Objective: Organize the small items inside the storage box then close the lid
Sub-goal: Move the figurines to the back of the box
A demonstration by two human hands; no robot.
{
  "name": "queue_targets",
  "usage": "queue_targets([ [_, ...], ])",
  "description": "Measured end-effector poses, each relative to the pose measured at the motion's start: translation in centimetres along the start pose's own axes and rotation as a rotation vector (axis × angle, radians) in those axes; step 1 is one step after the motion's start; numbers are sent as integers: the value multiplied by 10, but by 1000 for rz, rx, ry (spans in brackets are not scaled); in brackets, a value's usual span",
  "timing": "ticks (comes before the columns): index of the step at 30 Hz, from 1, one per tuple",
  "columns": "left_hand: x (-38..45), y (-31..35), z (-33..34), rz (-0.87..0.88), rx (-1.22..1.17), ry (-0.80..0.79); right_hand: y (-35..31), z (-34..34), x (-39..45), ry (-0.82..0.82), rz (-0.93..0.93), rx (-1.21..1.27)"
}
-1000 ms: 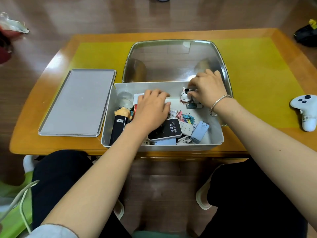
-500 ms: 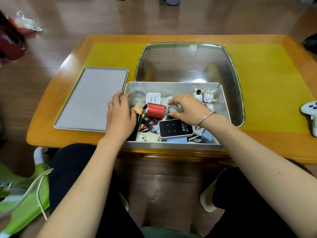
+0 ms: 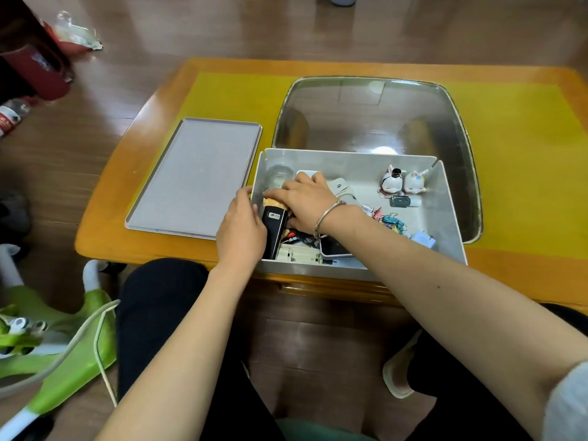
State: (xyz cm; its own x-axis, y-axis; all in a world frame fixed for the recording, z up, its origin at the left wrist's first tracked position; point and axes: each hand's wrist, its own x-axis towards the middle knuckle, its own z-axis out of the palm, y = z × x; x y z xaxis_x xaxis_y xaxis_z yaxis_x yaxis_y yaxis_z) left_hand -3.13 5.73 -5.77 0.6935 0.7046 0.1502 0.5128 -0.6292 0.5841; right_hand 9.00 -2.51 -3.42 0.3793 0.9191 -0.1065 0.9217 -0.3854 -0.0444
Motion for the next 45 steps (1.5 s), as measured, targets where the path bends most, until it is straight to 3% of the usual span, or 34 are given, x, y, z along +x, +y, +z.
queue_targets([
  [8,-2,2,0,-21,-4,32,5,-4,3,55,-29,58],
  [13,0,-1,-1,-43,20,18,13,-13,-15,270,7,170],
  [20,0,1,-2,-34,45,5,49,-29,-72,558,318,553],
  [26,0,21,-8,176,195,148,83,-11,-125,579,602,617],
  [29,11,47,-4,339,89,51,95,-1,-138,592,639,673],
  [31,24,67,4,475,104,-108,101,3,-140,612,654,706],
  [34,42,93,26,625,267,-349,106,8,-140,680,679,766],
  [38,54,105,53,669,524,-610,110,11,-139,723,699,781],
  [41,61,105,63,710,583,-647,108,12,-138,701,683,744],
  [45,64,101,66,819,566,-559,101,13,-136,710,675,704],
])
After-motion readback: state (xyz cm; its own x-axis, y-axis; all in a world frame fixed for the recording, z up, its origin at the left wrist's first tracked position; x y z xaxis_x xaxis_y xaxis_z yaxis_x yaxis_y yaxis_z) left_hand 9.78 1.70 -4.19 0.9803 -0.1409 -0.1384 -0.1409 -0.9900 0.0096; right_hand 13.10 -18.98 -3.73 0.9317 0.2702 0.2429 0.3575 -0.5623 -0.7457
